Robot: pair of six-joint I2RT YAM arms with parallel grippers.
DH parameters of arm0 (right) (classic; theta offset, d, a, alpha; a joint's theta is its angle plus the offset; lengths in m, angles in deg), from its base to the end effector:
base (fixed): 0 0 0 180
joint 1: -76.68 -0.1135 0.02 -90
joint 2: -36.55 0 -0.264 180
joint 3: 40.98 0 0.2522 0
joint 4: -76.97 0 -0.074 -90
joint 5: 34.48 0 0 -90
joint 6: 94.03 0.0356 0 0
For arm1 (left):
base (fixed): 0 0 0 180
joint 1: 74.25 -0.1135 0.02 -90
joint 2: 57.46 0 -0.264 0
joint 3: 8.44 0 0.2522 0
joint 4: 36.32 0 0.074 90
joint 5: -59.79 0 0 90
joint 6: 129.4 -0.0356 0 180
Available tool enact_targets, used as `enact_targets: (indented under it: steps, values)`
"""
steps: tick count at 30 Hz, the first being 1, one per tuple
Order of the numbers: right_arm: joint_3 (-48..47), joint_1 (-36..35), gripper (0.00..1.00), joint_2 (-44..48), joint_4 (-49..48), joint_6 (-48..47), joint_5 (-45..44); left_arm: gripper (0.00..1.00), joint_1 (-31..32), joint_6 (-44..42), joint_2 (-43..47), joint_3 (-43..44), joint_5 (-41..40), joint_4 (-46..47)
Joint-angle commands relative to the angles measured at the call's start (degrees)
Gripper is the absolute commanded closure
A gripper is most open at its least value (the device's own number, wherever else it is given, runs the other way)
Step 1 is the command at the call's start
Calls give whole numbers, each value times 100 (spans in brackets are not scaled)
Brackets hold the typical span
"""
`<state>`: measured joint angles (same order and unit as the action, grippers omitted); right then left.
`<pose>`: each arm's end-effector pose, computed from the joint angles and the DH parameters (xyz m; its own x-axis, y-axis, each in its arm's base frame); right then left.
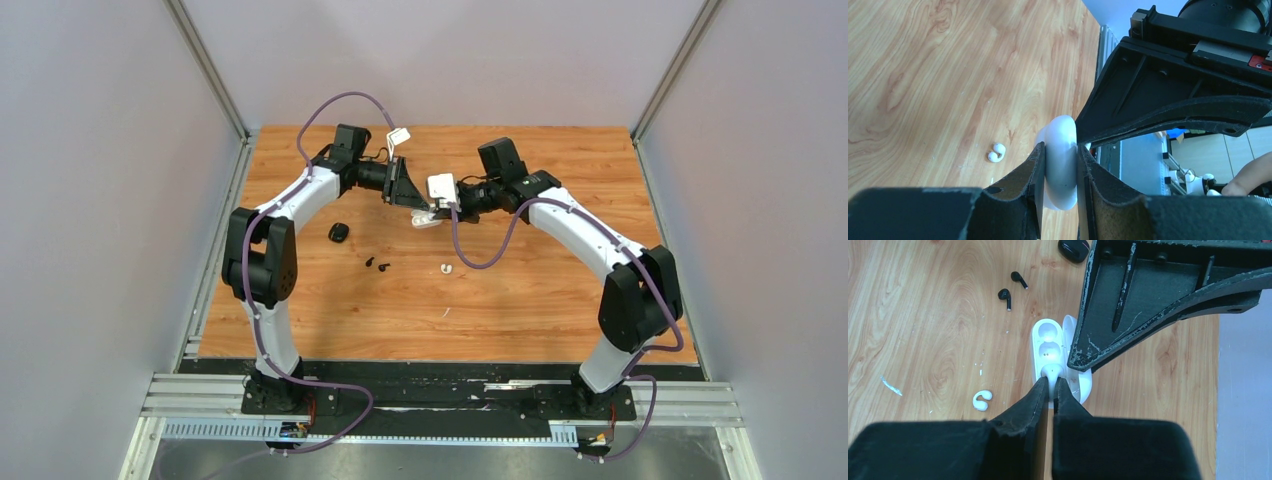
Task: Insert the wireless bluetooth earbuds into the charging case
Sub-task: Insert the right earbud into the right side groove of the charging case, then pick up the left earbud from the center of the board.
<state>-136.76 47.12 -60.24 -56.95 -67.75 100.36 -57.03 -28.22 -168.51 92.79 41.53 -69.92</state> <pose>0.3103 0.2048 0.2985 0.4060 -0.5007 -0.7645 -0.9110 -0.1558 -0.3818 0.3961 -0.1582 0.2583 -0.7898 0.1812 -0.5860 0.6100 0.1327 -0.7812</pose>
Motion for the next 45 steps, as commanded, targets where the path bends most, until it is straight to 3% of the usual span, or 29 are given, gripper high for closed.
enact_targets:
  steps: [1,10,23,34,39,45]
  values:
    - [-219,-33,96,-100,146,-135,127,100,24,-1,-8,153,257,154]
    - [-466,-61,94,-297,474,-62,194,100,19,-13,-49,184,255,125]
    - [-693,-58,72,-126,704,200,-34,100,21,-152,-67,213,188,-26]
    - [-885,163,66,571,669,1275,-32,100,-15,-637,-34,194,-108,-543]
    - [-125,447,64,734,562,1718,-230,100,-245,-1034,5,379,-371,-1265]
    - [1189,509,70,726,117,1294,59,100,-497,-1879,51,759,-806,-2428]
